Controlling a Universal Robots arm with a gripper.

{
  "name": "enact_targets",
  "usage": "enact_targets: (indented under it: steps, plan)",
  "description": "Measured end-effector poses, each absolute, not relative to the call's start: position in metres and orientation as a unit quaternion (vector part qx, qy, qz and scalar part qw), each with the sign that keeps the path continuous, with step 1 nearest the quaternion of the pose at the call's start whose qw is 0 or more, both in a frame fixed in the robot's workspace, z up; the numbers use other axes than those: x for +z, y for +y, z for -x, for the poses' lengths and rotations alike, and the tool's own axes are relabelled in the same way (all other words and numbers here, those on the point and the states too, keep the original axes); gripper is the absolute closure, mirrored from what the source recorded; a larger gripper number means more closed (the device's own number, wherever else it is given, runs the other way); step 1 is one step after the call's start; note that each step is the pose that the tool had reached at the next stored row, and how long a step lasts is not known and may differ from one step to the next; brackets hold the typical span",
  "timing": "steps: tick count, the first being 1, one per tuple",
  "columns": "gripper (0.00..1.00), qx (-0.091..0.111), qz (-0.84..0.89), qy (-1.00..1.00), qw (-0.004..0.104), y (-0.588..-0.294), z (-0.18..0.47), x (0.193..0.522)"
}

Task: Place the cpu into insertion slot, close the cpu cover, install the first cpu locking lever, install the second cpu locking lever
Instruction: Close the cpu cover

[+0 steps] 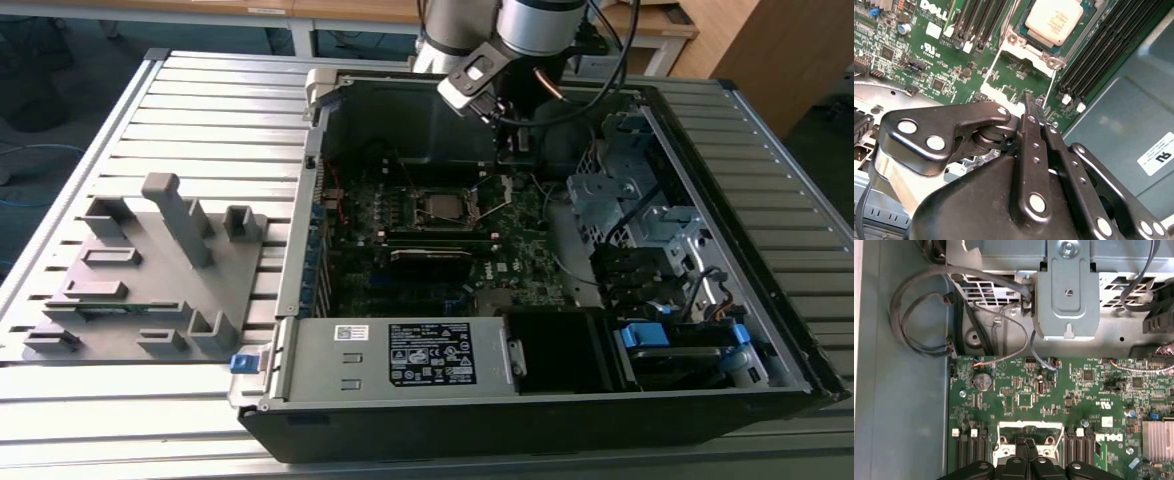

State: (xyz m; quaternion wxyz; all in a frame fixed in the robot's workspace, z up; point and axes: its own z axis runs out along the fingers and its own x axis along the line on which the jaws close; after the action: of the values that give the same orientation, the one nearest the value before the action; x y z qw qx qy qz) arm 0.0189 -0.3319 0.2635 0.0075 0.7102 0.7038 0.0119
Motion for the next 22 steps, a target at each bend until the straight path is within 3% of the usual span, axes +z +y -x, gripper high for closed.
enact_targets:
  steps: [22]
  plan:
    - [0.90,0.012,-0.710,0.704,0.008,-0.331,-0.049,0.258]
